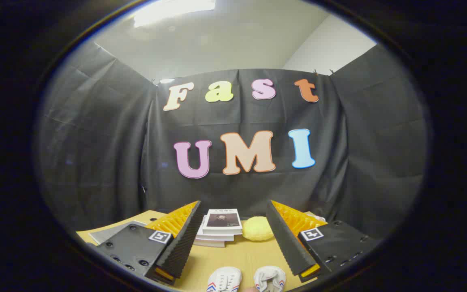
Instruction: Open the storage box then place both shoes into the box .Put the left shoe in first, then the right shoe, with the right side of both shoes facing outward in a uniform manner.
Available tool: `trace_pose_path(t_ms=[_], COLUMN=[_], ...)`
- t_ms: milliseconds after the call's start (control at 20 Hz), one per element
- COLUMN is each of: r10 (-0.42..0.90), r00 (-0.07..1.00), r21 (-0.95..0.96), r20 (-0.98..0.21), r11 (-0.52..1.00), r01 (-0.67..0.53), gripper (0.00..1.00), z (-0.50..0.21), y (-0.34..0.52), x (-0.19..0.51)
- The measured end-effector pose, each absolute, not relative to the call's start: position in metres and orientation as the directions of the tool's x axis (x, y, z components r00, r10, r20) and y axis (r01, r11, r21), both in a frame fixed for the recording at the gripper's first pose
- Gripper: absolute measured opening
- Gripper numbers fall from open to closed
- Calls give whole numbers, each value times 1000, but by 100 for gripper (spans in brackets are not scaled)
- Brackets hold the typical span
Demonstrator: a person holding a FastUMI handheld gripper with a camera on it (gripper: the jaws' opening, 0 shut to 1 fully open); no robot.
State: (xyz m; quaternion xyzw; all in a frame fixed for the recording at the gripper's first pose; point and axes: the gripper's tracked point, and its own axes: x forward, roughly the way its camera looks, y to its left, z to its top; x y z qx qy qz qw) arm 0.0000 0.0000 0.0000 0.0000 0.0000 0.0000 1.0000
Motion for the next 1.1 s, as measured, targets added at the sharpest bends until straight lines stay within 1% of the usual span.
trace_pose_path(t_ms=[400, 850, 1000, 1100], r10=[28, 29, 43, 82], r00=[1000, 1000, 998, 994], r21=[-10, -14, 9, 52], r20=[0, -12, -36, -78], r11=[1000, 999, 999, 996], r01=[-28, -29, -42, -78], gripper=[99, 99, 99, 99], z=[-1, -9, -16, -26], y=[10, 11, 14, 23], x=[11, 17, 16, 15])
